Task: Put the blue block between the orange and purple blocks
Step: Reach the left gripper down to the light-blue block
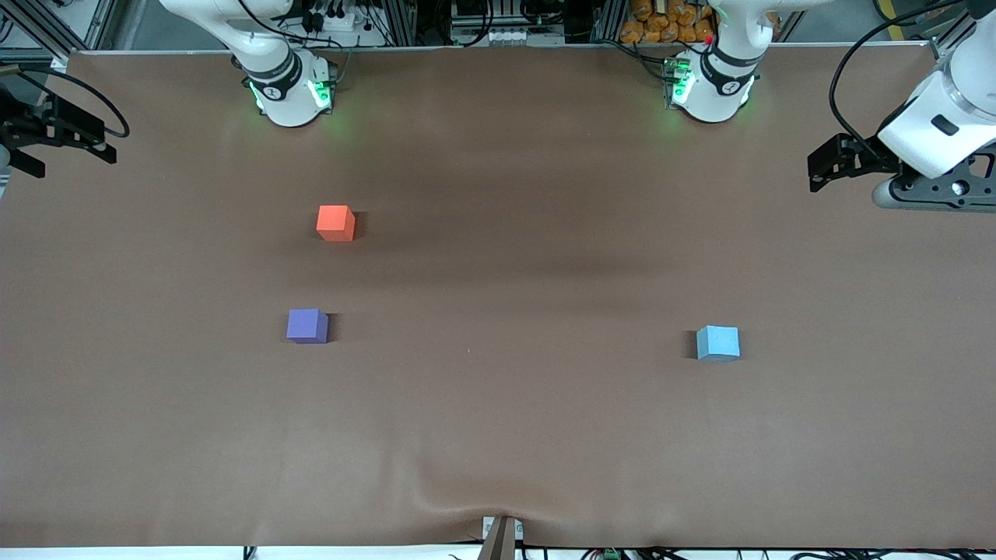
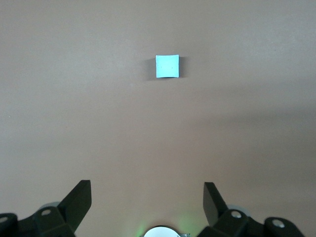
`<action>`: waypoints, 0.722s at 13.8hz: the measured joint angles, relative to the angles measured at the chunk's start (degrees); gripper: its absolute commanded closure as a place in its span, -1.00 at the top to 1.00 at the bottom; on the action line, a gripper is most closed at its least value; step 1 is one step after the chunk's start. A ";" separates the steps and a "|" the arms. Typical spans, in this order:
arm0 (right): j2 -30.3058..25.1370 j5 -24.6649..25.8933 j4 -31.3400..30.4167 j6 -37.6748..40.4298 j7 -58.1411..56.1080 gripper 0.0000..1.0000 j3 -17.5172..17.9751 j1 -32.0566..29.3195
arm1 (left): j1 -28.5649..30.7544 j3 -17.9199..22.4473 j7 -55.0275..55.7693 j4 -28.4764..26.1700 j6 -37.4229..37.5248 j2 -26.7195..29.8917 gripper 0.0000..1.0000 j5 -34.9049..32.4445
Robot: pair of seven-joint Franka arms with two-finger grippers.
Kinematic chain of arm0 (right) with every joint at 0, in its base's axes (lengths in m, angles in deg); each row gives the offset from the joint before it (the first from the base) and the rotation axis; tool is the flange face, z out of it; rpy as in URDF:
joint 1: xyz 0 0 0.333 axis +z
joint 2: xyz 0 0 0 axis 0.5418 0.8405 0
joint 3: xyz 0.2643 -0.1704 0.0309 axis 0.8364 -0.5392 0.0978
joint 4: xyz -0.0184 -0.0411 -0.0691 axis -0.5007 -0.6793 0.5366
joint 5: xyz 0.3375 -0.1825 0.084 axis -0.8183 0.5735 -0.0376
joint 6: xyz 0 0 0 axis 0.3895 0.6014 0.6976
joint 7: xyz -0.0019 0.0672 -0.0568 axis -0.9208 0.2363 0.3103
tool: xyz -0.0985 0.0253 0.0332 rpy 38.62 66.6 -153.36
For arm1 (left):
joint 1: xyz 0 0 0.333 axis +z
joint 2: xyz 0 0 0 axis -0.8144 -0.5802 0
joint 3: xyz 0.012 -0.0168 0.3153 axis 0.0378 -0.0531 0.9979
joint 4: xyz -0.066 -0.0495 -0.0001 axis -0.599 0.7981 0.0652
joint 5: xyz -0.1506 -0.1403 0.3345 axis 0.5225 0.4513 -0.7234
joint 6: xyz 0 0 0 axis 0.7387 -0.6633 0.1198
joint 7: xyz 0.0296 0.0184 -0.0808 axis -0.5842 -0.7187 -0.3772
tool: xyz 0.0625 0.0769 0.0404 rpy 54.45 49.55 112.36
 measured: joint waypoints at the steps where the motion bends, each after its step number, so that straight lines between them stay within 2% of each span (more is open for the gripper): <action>1: 0.00 0.00 0.00 0.00 0.00 1.00 0.00 0.00 | 0.00 0.00 0.00 0.00 0.00 0.00 1.00 0.00; 7: 0.00 -0.02 -0.01 0.00 0.00 1.00 0.00 0.00 | 0.00 -0.01 1.36 0.03 0.07 -0.29 1.00 0.08; 10: 0.00 -0.03 -0.04 0.02 0.00 1.00 -0.02 -0.02 | -0.06 -0.04 1.50 -0.01 -0.02 -4.07 1.00 0.08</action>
